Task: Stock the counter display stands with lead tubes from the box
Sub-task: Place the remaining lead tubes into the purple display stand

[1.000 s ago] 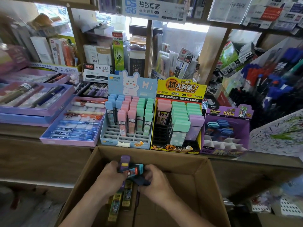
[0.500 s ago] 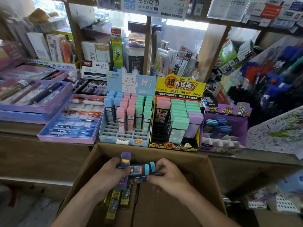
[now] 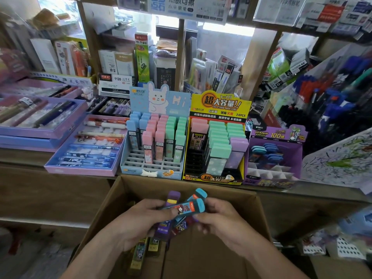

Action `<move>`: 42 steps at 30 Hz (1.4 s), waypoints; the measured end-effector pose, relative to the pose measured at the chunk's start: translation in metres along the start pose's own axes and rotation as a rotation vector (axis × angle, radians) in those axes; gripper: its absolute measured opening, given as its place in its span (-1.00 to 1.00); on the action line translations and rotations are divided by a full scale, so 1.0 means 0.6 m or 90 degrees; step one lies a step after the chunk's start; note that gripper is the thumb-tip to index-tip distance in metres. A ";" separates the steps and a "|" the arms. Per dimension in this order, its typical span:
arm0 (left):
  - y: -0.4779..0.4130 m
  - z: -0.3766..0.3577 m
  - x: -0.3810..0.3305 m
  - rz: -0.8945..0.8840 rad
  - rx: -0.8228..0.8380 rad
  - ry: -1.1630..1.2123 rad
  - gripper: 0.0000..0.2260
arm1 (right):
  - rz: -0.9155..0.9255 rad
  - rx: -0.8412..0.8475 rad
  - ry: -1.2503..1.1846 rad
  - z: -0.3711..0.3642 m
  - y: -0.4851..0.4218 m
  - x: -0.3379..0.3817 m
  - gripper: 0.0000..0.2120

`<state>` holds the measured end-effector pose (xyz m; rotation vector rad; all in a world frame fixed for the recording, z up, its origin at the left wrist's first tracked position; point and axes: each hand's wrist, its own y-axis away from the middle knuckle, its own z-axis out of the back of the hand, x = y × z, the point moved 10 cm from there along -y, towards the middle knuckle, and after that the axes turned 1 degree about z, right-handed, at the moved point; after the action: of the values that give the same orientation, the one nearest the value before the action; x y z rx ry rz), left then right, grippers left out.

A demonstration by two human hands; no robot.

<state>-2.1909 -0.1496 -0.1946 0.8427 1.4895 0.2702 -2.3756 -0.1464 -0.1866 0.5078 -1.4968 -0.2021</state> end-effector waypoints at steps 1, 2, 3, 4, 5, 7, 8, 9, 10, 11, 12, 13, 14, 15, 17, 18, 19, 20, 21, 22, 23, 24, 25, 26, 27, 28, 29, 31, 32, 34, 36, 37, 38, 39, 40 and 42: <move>0.003 -0.008 -0.003 -0.002 0.017 -0.005 -0.46 | 0.011 0.009 -0.002 0.004 0.003 0.004 -0.78; 0.006 -0.016 -0.006 -0.003 0.036 -0.007 -0.47 | 0.025 0.024 -0.009 0.008 0.005 0.010 -0.79; 0.008 -0.026 -0.008 -0.002 0.051 -0.006 -0.48 | 0.039 0.041 -0.017 0.011 0.006 0.017 -0.80; 0.010 -0.034 -0.010 -0.003 0.062 -0.008 -0.50 | 0.052 0.055 -0.023 0.016 0.007 0.023 -0.80; 0.011 -0.042 -0.013 -0.007 0.067 -0.013 -0.53 | 0.062 0.061 -0.029 0.023 0.006 0.029 -0.79; 0.010 -0.055 -0.019 -0.024 0.064 -0.024 -0.57 | 0.076 0.053 -0.054 0.041 0.001 0.040 -0.79; 0.009 -0.059 -0.022 -0.035 0.061 -0.028 -0.58 | 0.080 0.045 -0.068 0.048 -0.002 0.044 -0.80; 0.009 -0.063 -0.026 -0.048 0.059 -0.030 -0.59 | 0.083 0.039 -0.080 0.053 -0.007 0.048 -0.80; 0.010 -0.065 -0.030 -0.059 0.057 -0.031 -0.61 | 0.083 0.037 -0.087 0.056 -0.011 0.050 -0.81; 0.010 -0.067 -0.033 -0.069 0.056 -0.030 -0.63 | 0.080 0.038 -0.090 0.056 -0.015 0.052 -0.82; 0.011 -0.070 -0.038 -0.078 0.057 -0.024 -0.64 | 0.077 0.040 -0.089 0.055 -0.018 0.053 -0.82; 0.012 -0.072 -0.043 -0.086 0.058 -0.015 -0.65 | 0.074 0.043 -0.085 0.053 -0.019 0.054 -0.83; 0.013 -0.073 -0.048 -0.094 0.060 -0.005 -0.66 | 0.073 0.044 -0.081 0.053 -0.020 0.054 -0.82; 0.014 -0.075 -0.054 -0.102 0.062 0.010 -0.65 | 0.074 0.044 -0.076 0.053 -0.020 0.055 -0.83; 0.019 -0.079 -0.064 -0.112 0.071 0.048 -0.63 | 0.095 0.033 -0.044 0.057 -0.014 0.062 -0.87; 0.024 -0.083 -0.069 -0.117 0.080 0.066 -0.64 | 0.114 0.012 -0.012 0.063 -0.010 0.067 -0.88; 0.029 -0.089 -0.075 -0.124 0.091 0.081 -0.67 | 0.136 -0.016 0.028 0.072 -0.005 0.074 -0.89; 0.032 -0.096 -0.080 -0.133 0.099 0.093 -0.70 | 0.160 -0.047 0.064 0.081 0.002 0.082 -0.88; 0.035 -0.101 -0.084 -0.142 0.101 0.103 -0.70 | 0.185 -0.079 0.088 0.091 0.012 0.092 -0.88; 0.037 -0.104 -0.088 -0.152 0.095 0.112 -0.67 | 0.211 -0.111 0.096 0.101 0.024 0.103 -0.88; 0.037 -0.105 -0.090 -0.161 0.086 0.118 -0.64 | 0.235 -0.140 0.093 0.111 0.038 0.114 -0.89; 0.037 -0.107 -0.093 -0.171 0.078 0.123 -0.62 | 0.256 -0.167 0.087 0.124 0.054 0.125 -0.90; 0.037 -0.110 -0.097 -0.181 0.073 0.129 -0.62 | 0.274 -0.192 0.083 0.138 0.070 0.135 -0.90; 0.037 -0.113 -0.102 -0.192 0.070 0.136 -0.63 | 0.290 -0.216 0.086 0.153 0.086 0.146 -0.91; 0.037 -0.114 -0.107 -0.205 0.066 0.143 -0.64 | 0.307 -0.238 0.090 0.168 0.102 0.157 -0.90; 0.036 -0.113 -0.110 -0.219 0.060 0.149 -0.66 | 0.326 -0.258 0.087 0.185 0.119 0.169 -0.90; 0.034 -0.112 -0.111 -0.230 0.053 0.153 -0.67 | 0.346 -0.275 0.077 0.202 0.134 0.180 -0.88; 0.031 -0.113 -0.109 -0.239 0.050 0.159 -0.65 | 0.376 -0.308 0.074 0.231 0.160 0.199 -0.85; 0.028 -0.113 -0.107 -0.241 0.051 0.163 -0.64 | 0.385 -0.325 0.084 0.244 0.169 0.207 -0.84; 0.024 -0.113 -0.102 -0.244 0.054 0.165 -0.63 | 0.395 -0.362 0.080 0.268 0.183 0.217 -0.84; 0.020 -0.115 -0.098 -0.242 0.067 0.160 -0.62 | 0.403 -0.389 0.050 0.287 0.192 0.222 -0.86; 0.018 -0.115 -0.096 -0.240 0.073 0.157 -0.63 | 0.407 -0.397 0.040 0.293 0.195 0.224 -0.87; 0.017 -0.114 -0.094 -0.238 0.076 0.155 -0.63 | 0.411 -0.404 0.036 0.298 0.198 0.226 -0.87; 0.015 -0.112 -0.092 -0.237 0.076 0.154 -0.64 | 0.414 -0.410 0.034 0.302 0.200 0.228 -0.88; 0.014 -0.109 -0.091 -0.237 0.074 0.156 -0.65 | 0.417 -0.415 0.030 0.305 0.201 0.229 -0.88; 0.013 -0.104 -0.091 -0.241 0.063 0.163 -0.68 | 0.424 -0.428 0.021 0.314 0.205 0.231 -0.89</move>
<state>-2.2530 -0.1586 -0.1399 0.6017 1.8799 0.0206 -2.5709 -0.1356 -0.0092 -0.5217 -1.3859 -0.1540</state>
